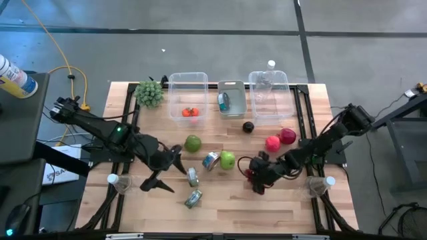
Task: Pick & Place Food Item
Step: Put the grapes into the left transparent bin
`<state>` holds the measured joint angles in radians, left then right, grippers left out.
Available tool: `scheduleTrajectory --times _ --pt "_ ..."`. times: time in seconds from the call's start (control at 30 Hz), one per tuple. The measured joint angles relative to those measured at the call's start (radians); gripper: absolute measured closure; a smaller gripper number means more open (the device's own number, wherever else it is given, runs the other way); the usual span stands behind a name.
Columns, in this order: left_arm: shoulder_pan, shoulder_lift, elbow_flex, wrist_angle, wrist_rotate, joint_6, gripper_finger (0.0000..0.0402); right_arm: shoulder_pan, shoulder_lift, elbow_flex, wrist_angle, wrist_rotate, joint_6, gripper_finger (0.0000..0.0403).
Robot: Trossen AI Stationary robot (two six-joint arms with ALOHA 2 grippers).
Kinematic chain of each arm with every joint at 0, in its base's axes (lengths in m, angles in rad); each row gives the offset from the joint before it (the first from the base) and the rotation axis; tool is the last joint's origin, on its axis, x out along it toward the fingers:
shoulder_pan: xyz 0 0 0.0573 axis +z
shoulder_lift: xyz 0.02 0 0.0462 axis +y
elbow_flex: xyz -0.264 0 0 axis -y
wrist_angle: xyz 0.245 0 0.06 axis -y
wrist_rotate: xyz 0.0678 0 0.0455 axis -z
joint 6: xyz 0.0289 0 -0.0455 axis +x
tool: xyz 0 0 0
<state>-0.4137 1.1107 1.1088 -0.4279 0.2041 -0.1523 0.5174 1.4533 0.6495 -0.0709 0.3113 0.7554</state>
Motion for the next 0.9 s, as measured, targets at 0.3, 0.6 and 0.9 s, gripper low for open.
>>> scheduleTrajectory --times 0.3,0.6,0.9 --pt "0.048 0.000 0.000 0.144 -0.090 0.207 0.0057 0.000 -0.033 0.001 0.368 0.053 -0.377 0.0324" --pt "0.096 0.000 0.000 0.240 -0.211 0.118 0.0057 0.010 -0.034 0.078 0.545 -0.018 -0.647 0.0324" --pt "0.087 -0.022 0.021 0.314 -0.283 0.054 0.0057 0.008 -0.034 0.255 0.547 -0.054 -0.908 0.0324"
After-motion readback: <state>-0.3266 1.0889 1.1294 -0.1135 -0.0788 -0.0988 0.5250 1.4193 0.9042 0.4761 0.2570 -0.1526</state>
